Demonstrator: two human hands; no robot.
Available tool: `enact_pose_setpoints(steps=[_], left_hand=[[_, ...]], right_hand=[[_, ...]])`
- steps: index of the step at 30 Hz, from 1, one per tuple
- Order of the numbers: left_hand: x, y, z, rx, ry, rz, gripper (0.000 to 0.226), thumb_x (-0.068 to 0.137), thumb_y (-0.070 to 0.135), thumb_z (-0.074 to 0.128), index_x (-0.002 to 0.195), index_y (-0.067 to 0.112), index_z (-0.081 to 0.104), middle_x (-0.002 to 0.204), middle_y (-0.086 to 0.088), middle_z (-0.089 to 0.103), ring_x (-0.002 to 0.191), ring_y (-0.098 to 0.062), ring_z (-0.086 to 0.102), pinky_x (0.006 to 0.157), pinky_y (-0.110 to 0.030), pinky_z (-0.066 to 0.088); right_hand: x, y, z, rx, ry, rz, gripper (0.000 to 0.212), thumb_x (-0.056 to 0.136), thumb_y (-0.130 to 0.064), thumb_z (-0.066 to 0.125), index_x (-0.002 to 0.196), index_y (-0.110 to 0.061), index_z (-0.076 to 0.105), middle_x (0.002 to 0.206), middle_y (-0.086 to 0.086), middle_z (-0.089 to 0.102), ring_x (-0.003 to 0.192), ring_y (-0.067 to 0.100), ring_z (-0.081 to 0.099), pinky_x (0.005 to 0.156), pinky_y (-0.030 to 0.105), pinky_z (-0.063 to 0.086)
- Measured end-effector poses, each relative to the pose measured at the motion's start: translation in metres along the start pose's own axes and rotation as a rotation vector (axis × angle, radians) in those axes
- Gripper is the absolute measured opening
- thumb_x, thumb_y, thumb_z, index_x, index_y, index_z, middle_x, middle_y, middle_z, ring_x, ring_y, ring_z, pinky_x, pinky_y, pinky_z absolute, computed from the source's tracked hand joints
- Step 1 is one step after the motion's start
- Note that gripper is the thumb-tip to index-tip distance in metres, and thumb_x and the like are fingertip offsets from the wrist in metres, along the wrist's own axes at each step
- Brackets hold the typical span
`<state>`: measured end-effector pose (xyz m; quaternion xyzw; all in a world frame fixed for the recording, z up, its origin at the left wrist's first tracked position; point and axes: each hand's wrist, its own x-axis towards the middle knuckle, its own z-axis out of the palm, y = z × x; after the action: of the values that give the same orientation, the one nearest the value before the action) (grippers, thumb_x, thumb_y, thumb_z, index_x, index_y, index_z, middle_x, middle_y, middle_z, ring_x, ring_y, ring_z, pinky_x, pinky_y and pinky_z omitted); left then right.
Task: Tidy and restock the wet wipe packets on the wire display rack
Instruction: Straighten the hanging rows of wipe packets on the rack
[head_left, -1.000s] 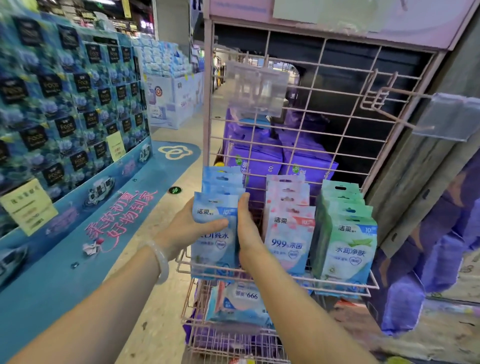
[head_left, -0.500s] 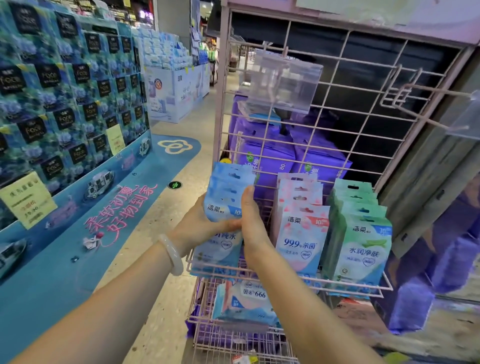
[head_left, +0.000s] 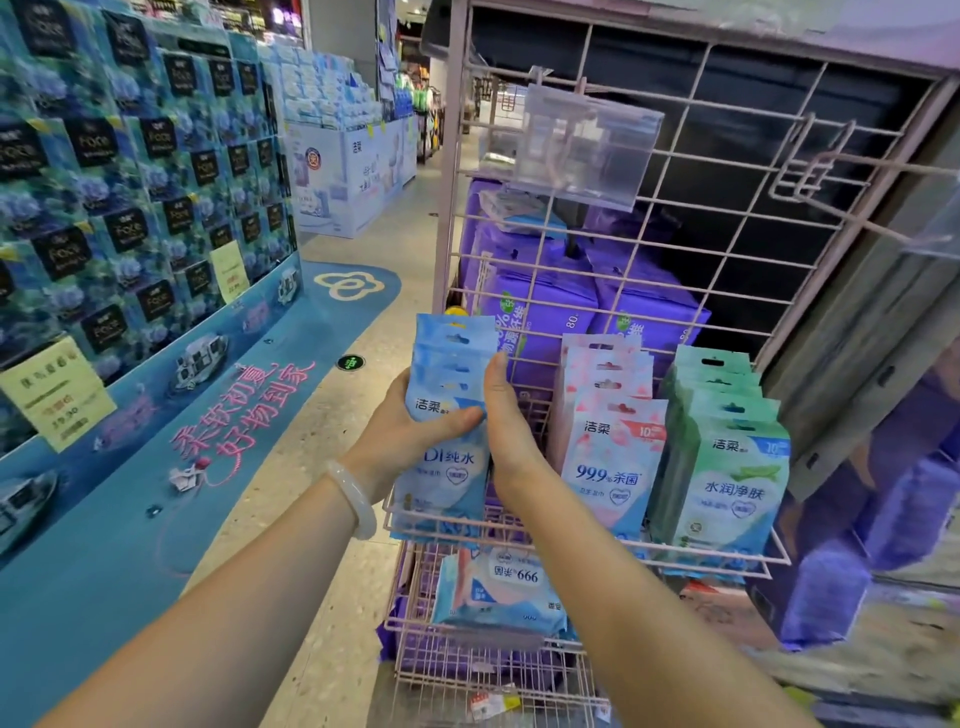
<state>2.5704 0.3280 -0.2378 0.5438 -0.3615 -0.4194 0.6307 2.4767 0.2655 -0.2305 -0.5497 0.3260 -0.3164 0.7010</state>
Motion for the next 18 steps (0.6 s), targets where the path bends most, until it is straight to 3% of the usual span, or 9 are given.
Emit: enact_pose_setpoints(steps=[3,5,7,9,10,12,13,16,18], left_hand=[[-0.006,0.000,-0.002,-0.001,0.078,-0.029,0.086,0.061,0.023,0.084,0.133,0.003,0.040,0.134,-0.021,0.055,0.115,-0.034,0.060,0.097,-0.051,0.049],[-0.014,0.000,0.001,0.033,0.254,0.023,0.090,0.070,0.029,0.079,0.143,0.009,0.028,0.150,-0.011,0.037,0.135,-0.022,0.041,0.108,-0.046,0.039],[-0.028,-0.001,0.007,0.070,0.464,0.186,0.074,0.079,0.029,0.070,0.141,0.014,0.031,0.147,-0.004,0.038,0.136,-0.015,0.036,0.114,-0.040,0.032],[-0.046,-0.003,0.014,0.069,0.568,0.373,0.050,0.079,0.032,0.067,0.123,0.022,0.045,0.126,0.003,0.050,0.121,-0.012,0.049,0.110,-0.036,0.037],[-0.055,-0.004,0.018,0.075,0.561,0.438,0.040,0.077,0.034,0.065,0.112,0.026,0.048,0.116,0.007,0.054,0.112,-0.011,0.053,0.105,-0.034,0.040],[-0.073,-0.012,0.025,0.125,0.481,0.529,0.024,0.076,0.036,0.061,0.098,0.032,0.053,0.101,0.012,0.059,0.097,-0.007,0.058,0.093,-0.027,0.046],[-0.082,-0.017,0.029,0.164,0.435,0.554,0.018,0.076,0.035,0.060,0.093,0.034,0.055,0.095,0.013,0.061,0.090,-0.004,0.059,0.088,-0.022,0.047],[-0.111,-0.049,0.035,0.373,0.272,0.584,0.006,0.080,0.030,0.060,0.084,0.035,0.059,0.083,0.022,0.064,0.081,0.007,0.060,0.079,-0.010,0.045],[-0.124,-0.085,0.034,0.560,0.159,0.517,0.009,0.080,0.030,0.061,0.086,0.024,0.065,0.087,0.018,0.063,0.087,0.005,0.058,0.082,-0.012,0.045]], right_hand=[[-0.005,0.001,-0.002,-0.038,0.032,0.058,0.137,0.028,-0.094,0.044,0.144,-0.020,0.031,0.141,0.009,0.050,0.125,0.026,0.051,0.108,0.046,0.040],[-0.009,0.001,-0.003,-0.071,0.040,0.095,0.140,0.028,-0.096,0.040,0.145,-0.022,0.027,0.146,0.007,0.044,0.131,0.025,0.045,0.111,0.046,0.035],[-0.018,-0.001,-0.003,-0.146,0.019,0.104,0.122,0.046,-0.094,0.034,0.146,-0.024,0.025,0.150,0.004,0.038,0.136,0.022,0.040,0.114,0.044,0.031],[-0.028,-0.005,-0.007,-0.276,0.037,0.082,0.092,0.072,-0.082,0.026,0.145,-0.026,0.028,0.153,-0.001,0.034,0.139,0.018,0.034,0.116,0.041,0.025],[-0.034,-0.007,-0.014,-0.328,0.061,0.044,0.077,0.079,-0.075,0.024,0.139,-0.028,0.038,0.149,-0.004,0.039,0.135,0.016,0.038,0.114,0.038,0.026],[-0.051,-0.016,-0.034,-0.334,0.043,-0.076,0.044,0.088,-0.062,0.030,0.105,-0.034,0.059,0.121,-0.013,0.059,0.110,0.004,0.055,0.100,0.029,0.037],[-0.063,-0.021,-0.044,-0.296,0.002,-0.112,0.035,0.089,-0.057,0.037,0.091,-0.033,0.061,0.107,-0.017,0.064,0.099,-0.001,0.058,0.093,0.025,0.041],[-0.103,-0.015,-0.081,-0.177,-0.094,-0.131,0.027,0.081,-0.044,0.053,0.085,-0.024,0.071,0.091,-0.007,0.076,0.092,0.009,0.070,0.085,0.024,0.056],[-0.125,0.011,-0.105,-0.224,-0.120,-0.073,0.021,0.081,-0.039,0.059,0.086,-0.024,0.074,0.090,-0.003,0.077,0.092,0.013,0.071,0.086,0.025,0.054]])
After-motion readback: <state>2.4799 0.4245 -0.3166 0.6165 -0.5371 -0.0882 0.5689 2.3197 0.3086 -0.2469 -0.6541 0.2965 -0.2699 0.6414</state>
